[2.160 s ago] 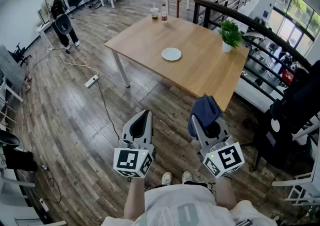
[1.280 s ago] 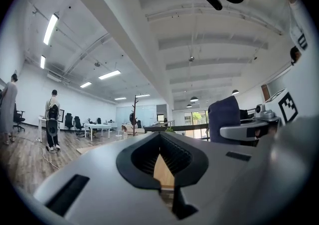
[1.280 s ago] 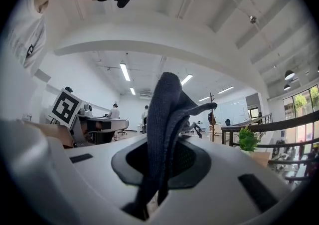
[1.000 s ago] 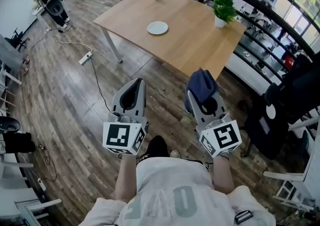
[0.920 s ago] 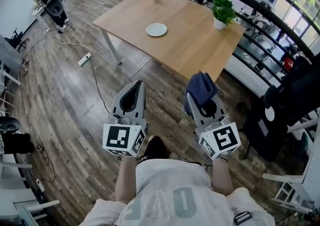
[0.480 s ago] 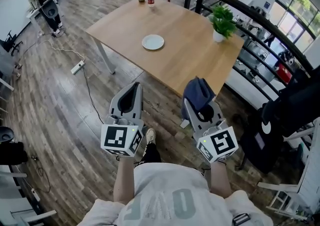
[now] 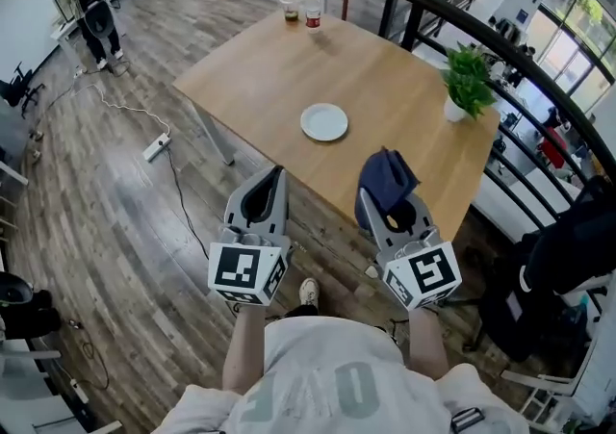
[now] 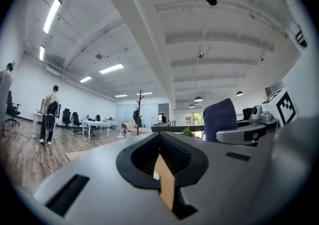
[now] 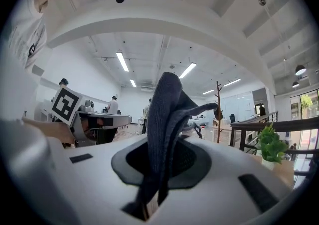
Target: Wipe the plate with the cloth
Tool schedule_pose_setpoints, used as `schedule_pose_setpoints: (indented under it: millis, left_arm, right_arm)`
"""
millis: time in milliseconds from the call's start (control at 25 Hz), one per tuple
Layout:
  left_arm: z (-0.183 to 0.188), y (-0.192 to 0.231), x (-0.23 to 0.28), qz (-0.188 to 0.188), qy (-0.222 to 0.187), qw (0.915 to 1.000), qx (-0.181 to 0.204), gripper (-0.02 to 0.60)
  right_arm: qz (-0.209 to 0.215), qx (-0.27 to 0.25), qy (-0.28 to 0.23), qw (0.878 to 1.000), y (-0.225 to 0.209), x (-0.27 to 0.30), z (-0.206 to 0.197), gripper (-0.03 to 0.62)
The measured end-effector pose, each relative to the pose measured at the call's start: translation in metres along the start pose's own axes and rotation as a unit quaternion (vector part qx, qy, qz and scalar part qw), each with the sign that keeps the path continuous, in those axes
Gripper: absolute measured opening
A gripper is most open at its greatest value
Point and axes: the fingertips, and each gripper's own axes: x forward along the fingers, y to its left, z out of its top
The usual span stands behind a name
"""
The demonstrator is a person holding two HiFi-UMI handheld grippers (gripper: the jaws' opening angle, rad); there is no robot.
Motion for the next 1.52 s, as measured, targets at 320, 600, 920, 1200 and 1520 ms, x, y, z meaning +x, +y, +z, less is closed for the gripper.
schedule_pose_setpoints:
  millis: [320, 600, 920, 1200, 1520]
  left_arm:
    - [-0.03, 0.09, 0.038, 0.027, 0.023, 0.9986, -0.04, 0.006]
    - [-0.071, 0.098, 0.084, 0.034, 0.06, 0.9939, -0.086, 0.006]
    - [-0.069, 0.097, 0.168, 0.003, 0.07, 0.9933, -0.093, 0.007]
    - [-0.062, 0.109, 0.212, 0.012, 0.082, 0.9939, -0.073, 0.006]
    - [-0.095, 0.13, 0.254, 0.002, 0.122, 0.9809, -0.151, 0.008]
  right_arm:
    - [-0.008, 0.001, 0.043, 0.999, -0.013, 0.075, -0.017, 0.052]
    - [-0.008, -0.014, 0.071, 0.997, -0.055, 0.112, -0.04, 0.052]
    - [-0.008, -0.008, 0.059, 0.998, -0.115, 0.164, -0.044, 0.052]
    - [-0.005, 0.009, 0.046, 0.999, -0.153, 0.191, -0.054, 0.052]
    - [-0.017, 0.004, 0.059, 0.998, -0.168, 0.202, -0.057, 0.052]
